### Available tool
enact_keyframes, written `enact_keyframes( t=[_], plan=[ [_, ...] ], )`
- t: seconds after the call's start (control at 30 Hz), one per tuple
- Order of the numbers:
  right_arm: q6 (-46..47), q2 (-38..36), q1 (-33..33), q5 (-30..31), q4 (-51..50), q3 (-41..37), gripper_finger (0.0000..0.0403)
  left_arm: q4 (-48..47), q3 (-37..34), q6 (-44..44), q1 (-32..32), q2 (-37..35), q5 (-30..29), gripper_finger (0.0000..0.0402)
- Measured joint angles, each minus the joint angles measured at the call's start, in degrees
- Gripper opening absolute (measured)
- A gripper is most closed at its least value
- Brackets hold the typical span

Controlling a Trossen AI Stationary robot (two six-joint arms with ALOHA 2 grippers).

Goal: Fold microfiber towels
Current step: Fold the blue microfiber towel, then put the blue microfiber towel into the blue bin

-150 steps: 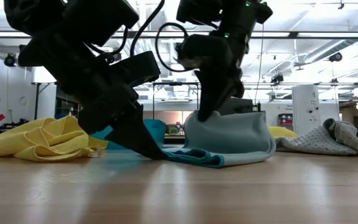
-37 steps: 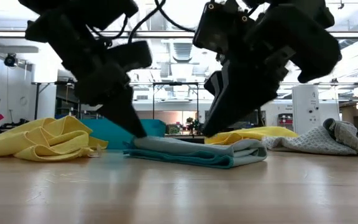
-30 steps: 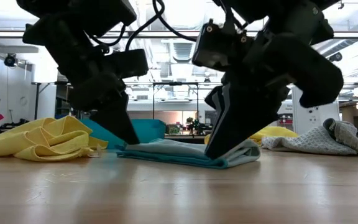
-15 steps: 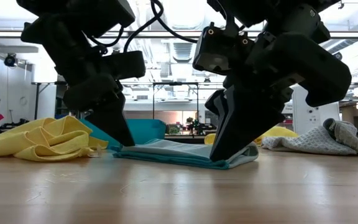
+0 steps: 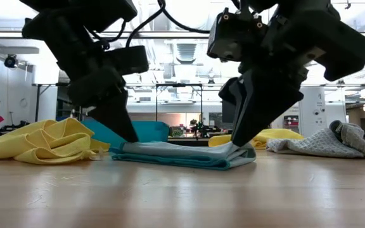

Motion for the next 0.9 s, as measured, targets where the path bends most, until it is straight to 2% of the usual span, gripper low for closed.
enact_keyframes(
  t=[0.23,0.33,0.47,0.7,0.9],
  plan=[
    [5.27,-1.18,-0.02,0.32,-2.7,0.01,0.0008,-1.86,0.24,0.02,0.0,-2.26,0.06,0.011],
    [12.06,-2.51,-0.27,0.53,-4.47,-0.26,0.0009,-3.7,0.71,-1.4,0.29,-4.54,0.11,0.0129],
    [22.45,-5.41,-0.31,0.86,-4.76,-1.21,0.0019,-3.64,0.79,-9.15,2.46,-7.97,0.22,0.0147],
    [38.37,-10.15,0.14,0.95,-4.66,-4.62,0.0094,-2.9,0.84,-14.62,5.3,-8.49,6.53,0.0209],
    [53.27,-10.42,1.94,4.25,-3.74,-8.55,0.0179,-3.29,0.7,-18.3,7.59,-5.42,6.55,0.0271]
  ],
)
